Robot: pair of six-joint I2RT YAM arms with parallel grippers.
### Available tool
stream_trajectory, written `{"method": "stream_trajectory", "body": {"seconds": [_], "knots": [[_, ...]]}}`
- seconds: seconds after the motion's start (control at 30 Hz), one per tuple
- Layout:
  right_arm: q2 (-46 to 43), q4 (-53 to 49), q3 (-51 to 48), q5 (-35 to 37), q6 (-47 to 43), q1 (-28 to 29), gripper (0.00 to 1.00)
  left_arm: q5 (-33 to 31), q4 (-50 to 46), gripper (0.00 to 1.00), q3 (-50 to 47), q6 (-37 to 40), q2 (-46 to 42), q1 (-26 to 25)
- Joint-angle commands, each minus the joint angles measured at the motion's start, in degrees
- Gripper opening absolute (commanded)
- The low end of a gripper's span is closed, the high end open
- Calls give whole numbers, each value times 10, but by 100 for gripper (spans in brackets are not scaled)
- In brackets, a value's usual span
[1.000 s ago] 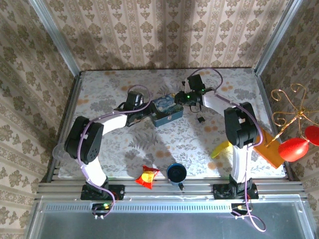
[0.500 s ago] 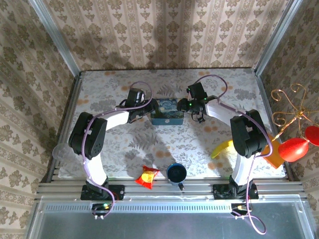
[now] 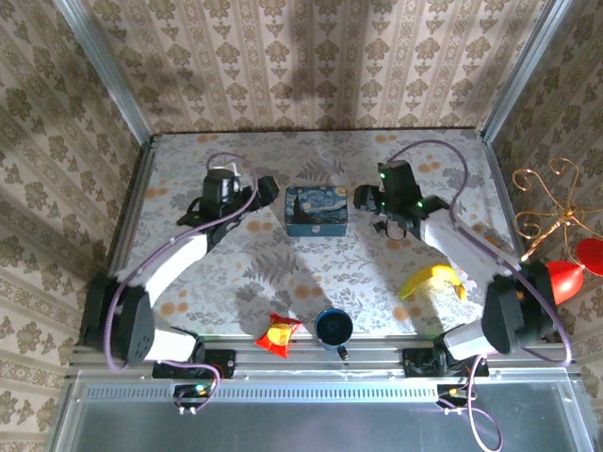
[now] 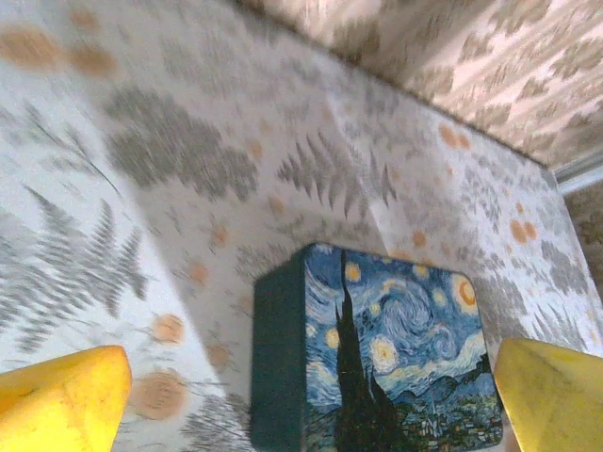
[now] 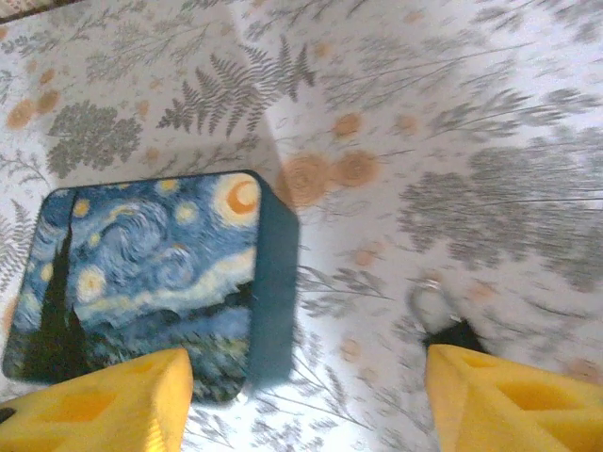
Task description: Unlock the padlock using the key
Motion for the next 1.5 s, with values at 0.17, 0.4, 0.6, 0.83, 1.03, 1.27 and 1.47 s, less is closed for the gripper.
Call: {"method": "stream_trajectory", "body": {"seconds": [0.17,0.4,0.6,0.83,1.03,1.27,1.47], "knots": [[-223,52,-187,149,-77,3,90,-230,-18,100,-168,185,-243,21],[-361,159,-333,210,-119,-2,100,-309,46,100,-279,268,-368,57],[-415,216,-399,247,-114,-14,100,-326,126,100,-330,317,-384,92],[-440,250,-428,266,-105,-35,100,-275,216,100,-368,339,-354,162],[-444,276,-438,250,-121,-51,100,-192,266,100,-395,349,-319,223],[-431,321,-440,243,-177,-74,100,-90,369,100,-421,379,-261,249],[-411,369,-454,225,-171,-110,100,-52,484,100,-419,389,-166,256]]}}
